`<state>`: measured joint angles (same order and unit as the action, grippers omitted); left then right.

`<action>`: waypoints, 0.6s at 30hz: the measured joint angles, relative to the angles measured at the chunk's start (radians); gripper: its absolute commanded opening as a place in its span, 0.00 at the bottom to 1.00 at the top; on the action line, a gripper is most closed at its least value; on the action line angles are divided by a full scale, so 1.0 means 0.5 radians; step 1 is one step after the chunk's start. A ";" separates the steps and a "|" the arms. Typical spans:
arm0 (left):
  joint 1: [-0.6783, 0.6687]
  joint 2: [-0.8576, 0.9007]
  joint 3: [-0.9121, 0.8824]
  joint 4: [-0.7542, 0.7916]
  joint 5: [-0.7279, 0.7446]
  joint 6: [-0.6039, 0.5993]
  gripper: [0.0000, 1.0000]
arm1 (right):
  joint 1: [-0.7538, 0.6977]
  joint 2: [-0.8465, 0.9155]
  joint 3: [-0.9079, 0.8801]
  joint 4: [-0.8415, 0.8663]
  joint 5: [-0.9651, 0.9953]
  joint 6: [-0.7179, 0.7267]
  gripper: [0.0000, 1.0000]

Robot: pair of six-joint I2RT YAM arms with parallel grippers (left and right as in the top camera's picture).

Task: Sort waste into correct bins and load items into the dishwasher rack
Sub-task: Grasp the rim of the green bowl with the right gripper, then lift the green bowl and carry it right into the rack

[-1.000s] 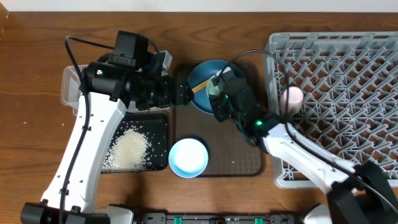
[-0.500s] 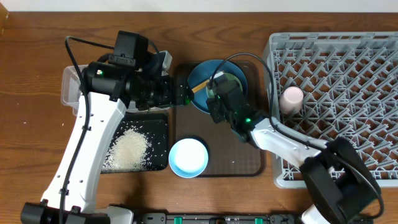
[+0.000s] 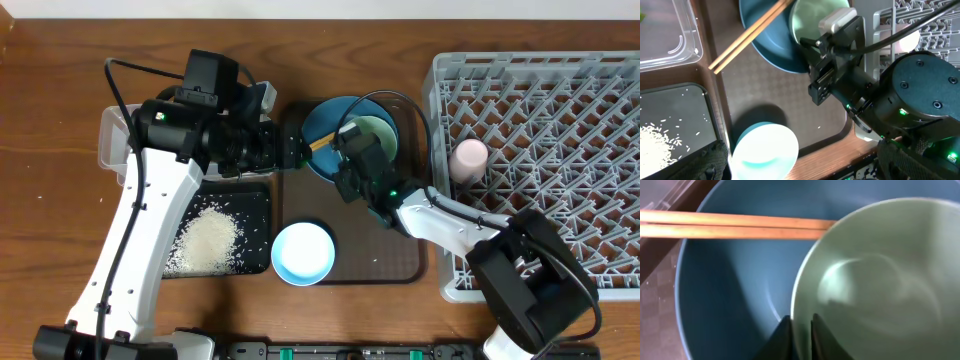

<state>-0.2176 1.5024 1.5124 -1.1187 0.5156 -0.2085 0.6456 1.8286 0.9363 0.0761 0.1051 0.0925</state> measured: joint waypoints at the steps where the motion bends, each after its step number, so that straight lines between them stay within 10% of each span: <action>1: 0.000 0.000 0.000 0.000 0.000 0.000 0.98 | 0.000 0.000 0.000 0.000 0.000 -0.002 0.04; 18: 0.000 0.000 0.000 -0.001 0.000 0.000 0.98 | -0.001 -0.200 0.021 0.024 0.037 -0.012 0.01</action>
<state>-0.2176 1.5024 1.5124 -1.1191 0.5156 -0.2085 0.6453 1.7287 0.9470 0.0879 0.1234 0.0864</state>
